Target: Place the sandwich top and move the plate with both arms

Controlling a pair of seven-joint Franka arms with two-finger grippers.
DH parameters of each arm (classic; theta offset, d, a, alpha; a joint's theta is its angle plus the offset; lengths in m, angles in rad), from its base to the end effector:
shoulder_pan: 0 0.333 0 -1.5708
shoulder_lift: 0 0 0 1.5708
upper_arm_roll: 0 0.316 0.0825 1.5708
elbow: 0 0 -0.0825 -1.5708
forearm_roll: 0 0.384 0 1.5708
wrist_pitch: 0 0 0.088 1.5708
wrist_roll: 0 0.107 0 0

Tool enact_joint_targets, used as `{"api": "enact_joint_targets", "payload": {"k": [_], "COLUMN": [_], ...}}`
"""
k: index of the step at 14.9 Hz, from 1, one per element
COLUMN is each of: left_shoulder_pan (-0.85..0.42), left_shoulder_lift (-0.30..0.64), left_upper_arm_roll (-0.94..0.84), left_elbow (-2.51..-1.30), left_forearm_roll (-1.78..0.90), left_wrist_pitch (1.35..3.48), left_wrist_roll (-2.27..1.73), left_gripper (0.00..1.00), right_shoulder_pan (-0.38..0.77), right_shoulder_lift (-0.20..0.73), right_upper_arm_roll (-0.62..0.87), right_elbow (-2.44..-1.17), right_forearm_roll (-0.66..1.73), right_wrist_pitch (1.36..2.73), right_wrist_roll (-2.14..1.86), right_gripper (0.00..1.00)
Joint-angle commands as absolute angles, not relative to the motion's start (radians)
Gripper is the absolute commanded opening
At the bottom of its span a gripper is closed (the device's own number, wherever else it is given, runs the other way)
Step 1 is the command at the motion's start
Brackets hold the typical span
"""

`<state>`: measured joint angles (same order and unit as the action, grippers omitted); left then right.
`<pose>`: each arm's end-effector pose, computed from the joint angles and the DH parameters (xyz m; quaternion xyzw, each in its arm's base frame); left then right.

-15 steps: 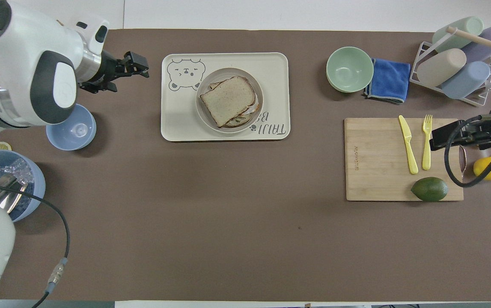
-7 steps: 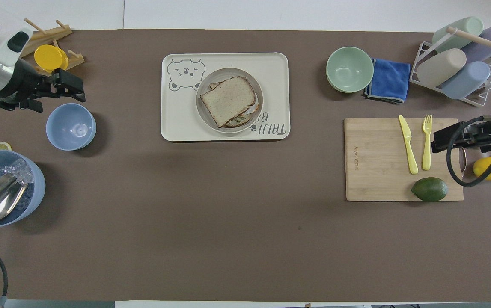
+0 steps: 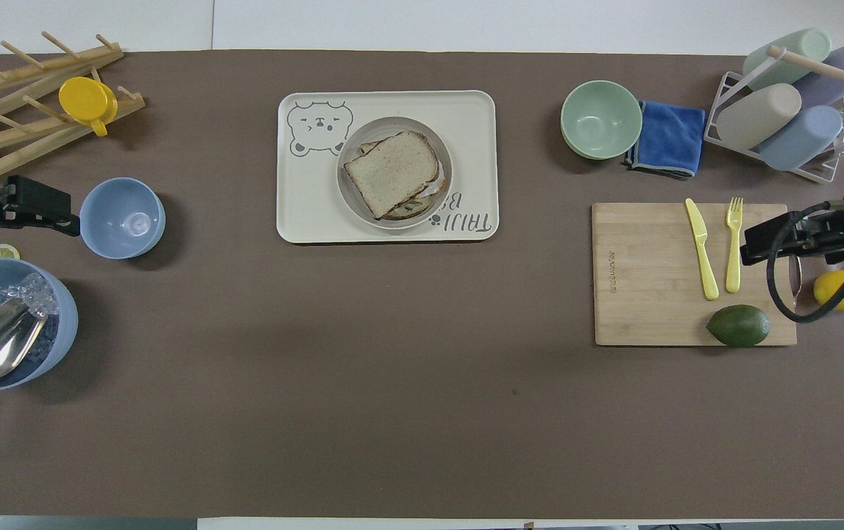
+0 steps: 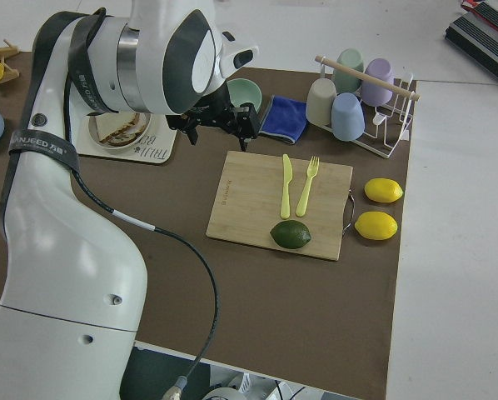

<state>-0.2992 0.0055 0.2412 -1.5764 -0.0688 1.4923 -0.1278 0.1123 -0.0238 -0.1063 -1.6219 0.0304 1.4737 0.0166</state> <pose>0.5458 -0.0399 0.6127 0.9979 0.0337 -0.0476 0.0294 0.5351 0.0060 0.6058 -0.9979 0.0047 0.0624 0.0157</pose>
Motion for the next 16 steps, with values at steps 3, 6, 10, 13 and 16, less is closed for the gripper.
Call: {"api": "enact_joint_targets", "payload": {"k": [3,6,10,13,16], "left_shoulder_pan": [-0.255,-0.158,-0.167,-0.173,-0.163], "left_shoulder_lift": [-0.084,-0.074,-0.098,-0.106,-0.080], "left_upper_arm_roll": [0.198,0.104,0.103,0.087,0.078], "left_elbow": [-1.695,-1.677,-1.698,-1.700,-1.632], "left_forearm_roll": [-0.048,-0.040,-0.031,0.005,0.006], "left_wrist_pitch": [1.520,1.517,1.488,1.482,1.483], "left_wrist_roll": [-0.069,0.023,0.014,0.014,0.017], "left_gripper": [1.00,1.00,1.00,1.00,1.00], "right_shoulder_pan": [0.104,0.100,0.101,0.100,0.098], "right_shoulder_lift": [-0.032,-0.032,-0.032,-0.032,-0.031], "right_upper_arm_roll": [-0.107,-0.107,-0.107,-0.107,-0.107], "right_elbow": [-1.620,-1.621,-1.621,-1.623,-1.621], "right_forearm_roll": [0.037,0.037,0.037,0.037,0.037], "right_wrist_pitch": [1.454,1.456,1.456,1.456,1.454], "right_wrist_roll": [-0.006,-0.009,-0.008,-0.009,-0.011], "right_gripper": [1.00,1.00,1.00,1.00,1.00]}}
